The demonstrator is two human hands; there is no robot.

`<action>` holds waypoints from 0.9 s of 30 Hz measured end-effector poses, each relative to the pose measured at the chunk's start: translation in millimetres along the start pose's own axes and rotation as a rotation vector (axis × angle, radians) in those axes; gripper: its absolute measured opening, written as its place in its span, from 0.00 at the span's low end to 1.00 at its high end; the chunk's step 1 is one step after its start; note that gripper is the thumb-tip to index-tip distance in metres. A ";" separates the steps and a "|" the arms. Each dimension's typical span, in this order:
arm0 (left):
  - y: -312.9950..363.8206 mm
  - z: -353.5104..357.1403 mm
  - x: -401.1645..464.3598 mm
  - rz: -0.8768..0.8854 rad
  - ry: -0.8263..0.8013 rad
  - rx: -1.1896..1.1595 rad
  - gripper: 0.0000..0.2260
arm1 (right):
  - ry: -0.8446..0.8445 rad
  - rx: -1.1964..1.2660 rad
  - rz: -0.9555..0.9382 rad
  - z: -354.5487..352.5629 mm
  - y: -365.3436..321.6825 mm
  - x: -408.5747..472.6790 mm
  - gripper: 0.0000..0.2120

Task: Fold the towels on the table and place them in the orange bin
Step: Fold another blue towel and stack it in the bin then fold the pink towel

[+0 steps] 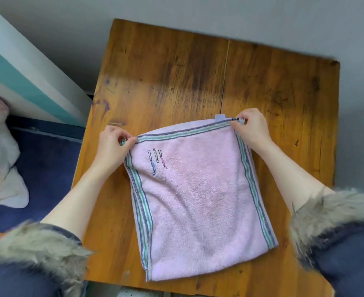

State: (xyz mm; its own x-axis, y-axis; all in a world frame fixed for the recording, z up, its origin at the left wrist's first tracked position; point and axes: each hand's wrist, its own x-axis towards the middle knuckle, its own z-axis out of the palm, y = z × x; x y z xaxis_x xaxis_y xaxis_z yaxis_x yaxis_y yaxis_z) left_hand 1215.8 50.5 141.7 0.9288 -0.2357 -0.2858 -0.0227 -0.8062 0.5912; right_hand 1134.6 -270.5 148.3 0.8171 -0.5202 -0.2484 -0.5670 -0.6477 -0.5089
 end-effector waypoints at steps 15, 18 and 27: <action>0.4 -3.1 0.0 -0.005 -0.191 0.096 0.08 | -0.374 -0.063 0.052 -11.3 -11.1 13.0 0.11; 6.6 -2.7 -0.1 -0.070 -0.149 0.058 0.08 | -0.358 0.060 0.089 -15.2 -9.9 9.6 0.09; 14.2 -41.7 -21.0 -0.108 -0.144 -0.274 0.08 | -0.162 0.384 0.144 -48.8 -4.9 -22.3 0.05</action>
State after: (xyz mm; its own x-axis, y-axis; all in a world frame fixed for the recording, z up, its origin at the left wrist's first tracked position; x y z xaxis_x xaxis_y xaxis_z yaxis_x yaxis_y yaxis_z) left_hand 1211.4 66.6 187.6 0.8581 -0.2470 -0.4502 0.1915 -0.6597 0.7268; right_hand 1114.0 -283.0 196.6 0.7557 -0.4760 -0.4498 -0.6216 -0.3053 -0.7213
